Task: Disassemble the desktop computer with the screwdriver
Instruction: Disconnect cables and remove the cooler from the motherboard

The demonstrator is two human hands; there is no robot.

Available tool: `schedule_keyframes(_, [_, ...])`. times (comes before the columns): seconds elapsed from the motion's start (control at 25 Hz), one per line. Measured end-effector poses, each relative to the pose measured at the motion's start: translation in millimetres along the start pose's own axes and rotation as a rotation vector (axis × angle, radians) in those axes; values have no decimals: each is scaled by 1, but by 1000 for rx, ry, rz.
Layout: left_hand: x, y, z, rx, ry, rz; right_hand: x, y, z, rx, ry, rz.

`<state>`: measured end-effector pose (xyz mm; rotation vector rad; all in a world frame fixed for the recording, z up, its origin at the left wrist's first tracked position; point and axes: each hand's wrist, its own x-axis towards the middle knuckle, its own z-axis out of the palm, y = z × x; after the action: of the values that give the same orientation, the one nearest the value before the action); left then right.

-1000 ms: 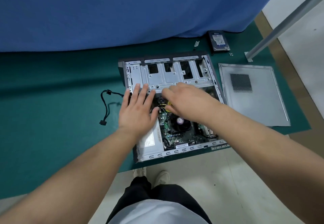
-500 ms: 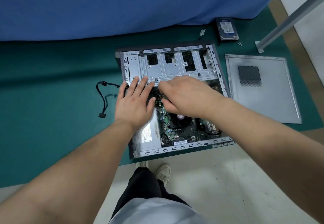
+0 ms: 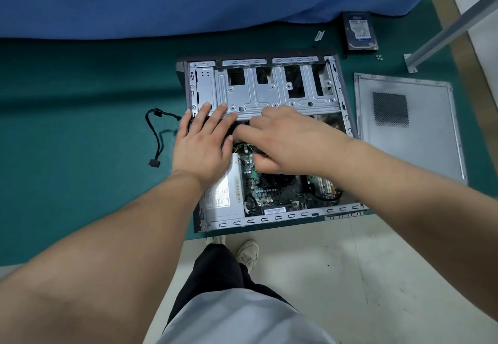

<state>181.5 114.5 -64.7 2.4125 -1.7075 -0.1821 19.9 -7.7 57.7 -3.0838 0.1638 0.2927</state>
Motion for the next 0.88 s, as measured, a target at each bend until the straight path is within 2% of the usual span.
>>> schedule_keyframes(0.04, [0, 0, 0, -4, -1, -4, -2, -4, 0, 0, 5, 61])
schedule_keyframes(0.16, [0, 1, -1, -3, 1, -6, -1, -13, 6, -115, 102, 487])
schedule_keyframes(0.24, [0, 0, -2, -1, -1, -6, 0, -12, 11, -201, 128, 565])
schedule_keyframes(0.28, [0, 0, -2, 2, -6, -4, -1, -10, 12, -191, 142, 493])
schedule_keyframes(0.4, [1, 0, -2, 11, -22, -4, -7, 3, 6, -45, 77, 31])
schedule_keyframes(0.44, [1, 1, -2, 13, -22, -5, -8, 6, 4, -7, 62, -25])
schedule_keyframes(0.52, [1, 1, -2, 16, -18, -2, -8, 9, 4, -15, 67, 57])
schedule_keyframes(0.64, [1, 1, -2, 11, -11, -2, -9, -2, 11, -181, 179, 376])
schedule_keyframes(0.72, [1, 1, -2, 6, -6, -2, -10, -7, 15, -228, 209, 433])
schedule_keyframes(0.88, [1, 1, -2, 13, -6, 3, -11, 1, 9, -26, 110, 71])
